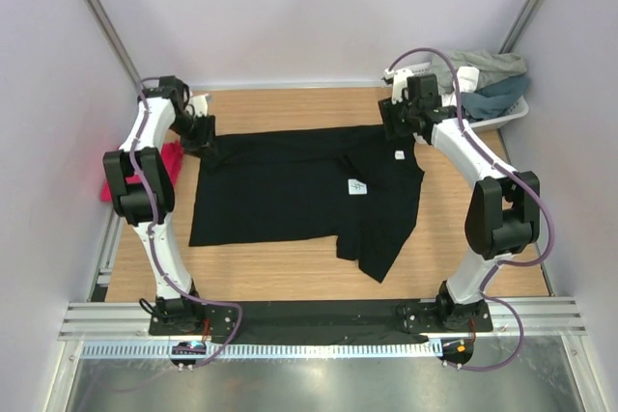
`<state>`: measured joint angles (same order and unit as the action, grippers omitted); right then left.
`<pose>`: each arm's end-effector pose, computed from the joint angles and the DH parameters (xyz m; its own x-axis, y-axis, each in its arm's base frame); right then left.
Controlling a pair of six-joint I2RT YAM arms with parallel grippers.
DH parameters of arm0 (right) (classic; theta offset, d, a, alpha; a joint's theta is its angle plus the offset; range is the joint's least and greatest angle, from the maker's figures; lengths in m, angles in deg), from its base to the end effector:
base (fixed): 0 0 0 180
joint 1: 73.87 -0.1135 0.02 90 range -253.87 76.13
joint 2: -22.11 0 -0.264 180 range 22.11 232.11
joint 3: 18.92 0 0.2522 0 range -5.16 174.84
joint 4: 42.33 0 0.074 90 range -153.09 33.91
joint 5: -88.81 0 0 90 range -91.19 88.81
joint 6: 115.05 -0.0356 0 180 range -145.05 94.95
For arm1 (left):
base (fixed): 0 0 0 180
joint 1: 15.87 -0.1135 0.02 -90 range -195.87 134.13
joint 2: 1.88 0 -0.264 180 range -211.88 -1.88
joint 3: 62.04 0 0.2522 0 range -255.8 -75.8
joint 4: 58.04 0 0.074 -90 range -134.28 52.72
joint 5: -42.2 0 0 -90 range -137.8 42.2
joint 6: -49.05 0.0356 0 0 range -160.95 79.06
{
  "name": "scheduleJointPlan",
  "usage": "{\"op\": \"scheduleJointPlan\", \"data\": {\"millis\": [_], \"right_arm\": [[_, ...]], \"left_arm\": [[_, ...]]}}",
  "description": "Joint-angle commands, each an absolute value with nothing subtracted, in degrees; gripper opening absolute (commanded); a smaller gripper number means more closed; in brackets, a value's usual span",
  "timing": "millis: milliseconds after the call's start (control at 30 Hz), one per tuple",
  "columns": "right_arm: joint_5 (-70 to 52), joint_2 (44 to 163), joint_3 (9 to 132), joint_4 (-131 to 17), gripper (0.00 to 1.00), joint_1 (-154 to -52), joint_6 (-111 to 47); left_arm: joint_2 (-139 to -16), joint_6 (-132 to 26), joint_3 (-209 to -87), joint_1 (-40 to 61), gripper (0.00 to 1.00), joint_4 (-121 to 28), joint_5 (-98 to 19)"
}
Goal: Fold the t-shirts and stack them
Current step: Fold the tshirt
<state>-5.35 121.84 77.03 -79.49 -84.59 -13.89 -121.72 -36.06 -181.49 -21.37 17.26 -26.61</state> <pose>0.3915 0.0768 0.2853 -0.5853 -0.3073 -0.7503 -0.3594 0.9278 -0.0996 0.4293 0.0284 0.2369 -0.9610 -0.0127 -0.2761 0.0818 0.9412 -0.3279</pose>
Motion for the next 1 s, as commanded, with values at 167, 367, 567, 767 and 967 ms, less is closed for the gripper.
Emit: {"op": "scheduleJointPlan", "data": {"millis": [167, 367, 567, 767, 967], "right_arm": [[-9.1, 118.5, 70.1, -79.5, 0.57, -85.5, -16.1], [-9.4, 116.7, 67.7, -79.7, 0.57, -85.6, -15.8], [-9.5, 116.2, 66.7, -79.5, 0.57, -85.6, -15.8], [-8.8, 117.0, 67.8, -79.7, 0.58, -85.6, -15.3], [-8.7, 117.6, 67.3, -79.7, 0.57, -85.6, -14.7]], "left_arm": [[-120.3, -35.8, -175.4, -21.6, 0.43, 16.7, -27.5], [-123.3, -35.8, -176.9, -21.7, 0.42, 15.1, -29.1], [-126.7, -35.2, -178.9, -21.7, 0.42, 13.7, -31.2], [-130.5, -35.9, -182.5, -22.0, 0.42, 13.3, -31.5], [-131.8, -36.5, -184.6, -22.6, 0.26, 14.0, -30.2]]}}
